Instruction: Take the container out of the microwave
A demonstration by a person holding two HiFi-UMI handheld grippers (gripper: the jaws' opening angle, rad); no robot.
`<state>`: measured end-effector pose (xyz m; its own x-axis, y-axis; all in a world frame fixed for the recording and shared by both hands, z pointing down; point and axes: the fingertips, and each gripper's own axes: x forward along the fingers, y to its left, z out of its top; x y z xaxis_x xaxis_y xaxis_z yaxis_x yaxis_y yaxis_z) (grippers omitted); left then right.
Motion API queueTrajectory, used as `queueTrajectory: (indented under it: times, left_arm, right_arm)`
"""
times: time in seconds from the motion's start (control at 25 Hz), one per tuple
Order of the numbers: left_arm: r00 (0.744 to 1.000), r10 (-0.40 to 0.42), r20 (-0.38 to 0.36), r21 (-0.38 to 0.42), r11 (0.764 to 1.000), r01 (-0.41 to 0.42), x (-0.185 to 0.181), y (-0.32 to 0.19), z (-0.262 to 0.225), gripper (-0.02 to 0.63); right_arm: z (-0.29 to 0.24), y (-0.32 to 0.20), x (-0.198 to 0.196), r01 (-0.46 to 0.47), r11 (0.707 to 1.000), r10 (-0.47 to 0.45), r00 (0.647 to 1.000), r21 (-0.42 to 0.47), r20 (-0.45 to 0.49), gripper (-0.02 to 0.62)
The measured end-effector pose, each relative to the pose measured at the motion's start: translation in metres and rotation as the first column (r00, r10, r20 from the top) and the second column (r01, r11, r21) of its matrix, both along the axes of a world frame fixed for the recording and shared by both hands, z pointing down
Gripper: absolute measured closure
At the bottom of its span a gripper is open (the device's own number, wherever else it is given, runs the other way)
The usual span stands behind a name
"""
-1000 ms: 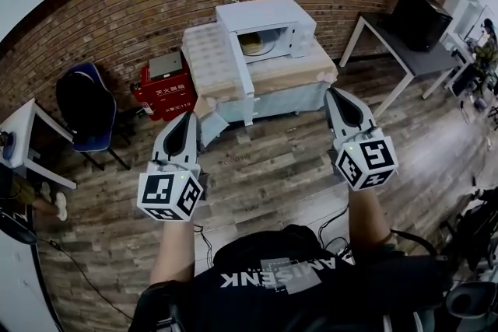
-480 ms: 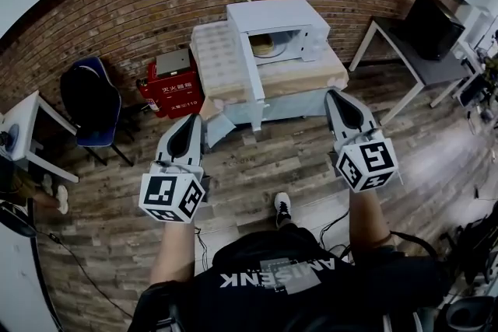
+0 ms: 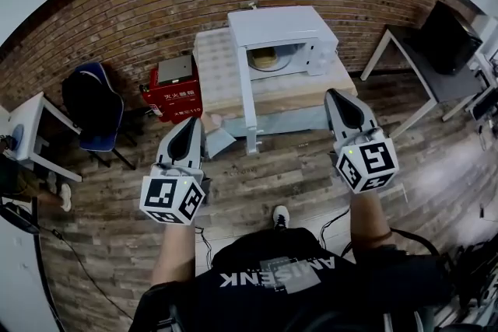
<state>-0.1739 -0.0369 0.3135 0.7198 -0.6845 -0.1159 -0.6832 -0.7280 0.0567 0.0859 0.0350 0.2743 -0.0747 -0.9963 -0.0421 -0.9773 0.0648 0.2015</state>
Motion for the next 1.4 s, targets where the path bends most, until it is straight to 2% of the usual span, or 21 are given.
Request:
queueTrajectory:
  times: [0.32, 0.8, 1.16, 1.4]
  left_arm:
    - [0.997, -0.081, 0.008, -0.006, 0.997, 0.081, 0.054, -0.041, -0.008, 0.592]
    - [0.992, -0.119, 0.052, -0.015, 0.993, 0.119, 0.143, -0.067, -0.008, 0.592]
    - [0.986, -0.152, 0.061, -0.053, 0.986, 0.155, 0.146, -0.094, 0.005, 0.592]
    - [0.992, -0.124, 0.033, -0.056, 0.991, 0.126, 0.139, -0.126, 0.012, 0.592]
  right_arm:
    - [-0.002, -0.041, 0.060, 0.062, 0.998, -0.062, 0.998, 0.001, 0.014, 0.552]
    - [0.003, -0.073, 0.143, 0.129, 0.992, -0.129, 0.991, 0.001, 0.032, 0.552]
    - [0.016, -0.113, 0.150, 0.165, 0.986, -0.164, 0.986, -0.019, 0.023, 0.552]
    - [0.019, -0.143, 0.140, 0.141, 0.990, -0.141, 0.990, -0.008, 0.013, 0.552]
